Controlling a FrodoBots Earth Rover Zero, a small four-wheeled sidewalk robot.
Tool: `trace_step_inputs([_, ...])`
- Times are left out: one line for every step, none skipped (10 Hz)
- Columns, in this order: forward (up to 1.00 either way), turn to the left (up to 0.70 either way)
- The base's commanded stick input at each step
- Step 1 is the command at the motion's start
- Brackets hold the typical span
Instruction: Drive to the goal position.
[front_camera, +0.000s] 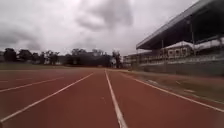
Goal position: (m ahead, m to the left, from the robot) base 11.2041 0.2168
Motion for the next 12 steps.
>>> trace_step_inputs([0.7,0.0])
trace_step_inputs([0.7,0.0])
trace_step_inputs([0.7,0.0])
trace_step_inputs([0.7,0.0])
trace_step_inputs([0.7,0.0])
trace_step_inputs([0.7,0.0])
trace_step_inputs([0.7,0.0])
trace_step_inputs([0.7,0.0])
trace_step_inputs([0.7,0.0])
trace_step_inputs([0.7,0.0])
trace_step_inputs([0.7,0.0])
trace_step_inputs([0.7,0.0])
